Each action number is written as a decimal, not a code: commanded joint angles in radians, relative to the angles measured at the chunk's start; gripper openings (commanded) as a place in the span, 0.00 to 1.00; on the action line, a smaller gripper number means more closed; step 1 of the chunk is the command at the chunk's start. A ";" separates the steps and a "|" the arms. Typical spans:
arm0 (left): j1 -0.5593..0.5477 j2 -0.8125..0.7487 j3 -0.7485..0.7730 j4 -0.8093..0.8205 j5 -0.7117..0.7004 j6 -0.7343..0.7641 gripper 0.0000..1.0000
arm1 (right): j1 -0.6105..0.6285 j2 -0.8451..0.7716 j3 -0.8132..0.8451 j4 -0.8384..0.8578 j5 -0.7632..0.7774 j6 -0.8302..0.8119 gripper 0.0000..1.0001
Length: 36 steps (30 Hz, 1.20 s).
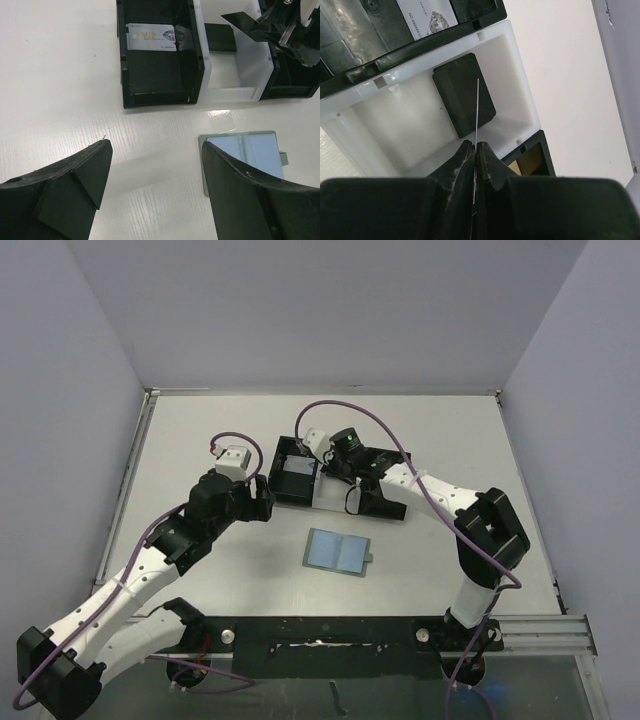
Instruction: Take the credit cards out of the card holder
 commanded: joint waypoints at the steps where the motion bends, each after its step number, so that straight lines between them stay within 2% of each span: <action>1: 0.002 -0.027 0.006 0.056 0.014 0.018 0.72 | -0.023 0.014 0.060 0.043 -0.073 -0.097 0.00; 6: 0.002 -0.030 0.003 0.059 0.019 0.019 0.72 | -0.031 0.044 0.072 0.053 -0.147 -0.156 0.00; 11: 0.001 -0.035 0.001 0.060 0.020 0.019 0.72 | -0.040 0.093 0.096 0.033 -0.132 -0.188 0.00; 24: -0.001 -0.044 -0.003 0.061 0.022 0.022 0.72 | -0.071 0.182 0.086 0.157 -0.048 -0.283 0.00; 28: -0.001 -0.046 -0.004 0.062 0.022 0.022 0.72 | -0.073 0.215 0.092 0.166 -0.052 -0.335 0.04; 31: -0.001 -0.045 -0.005 0.061 0.025 0.022 0.72 | -0.074 0.230 0.093 0.180 -0.044 -0.354 0.13; 36: -0.001 -0.037 -0.004 0.063 0.031 0.023 0.72 | -0.073 0.244 0.097 0.144 -0.041 -0.379 0.13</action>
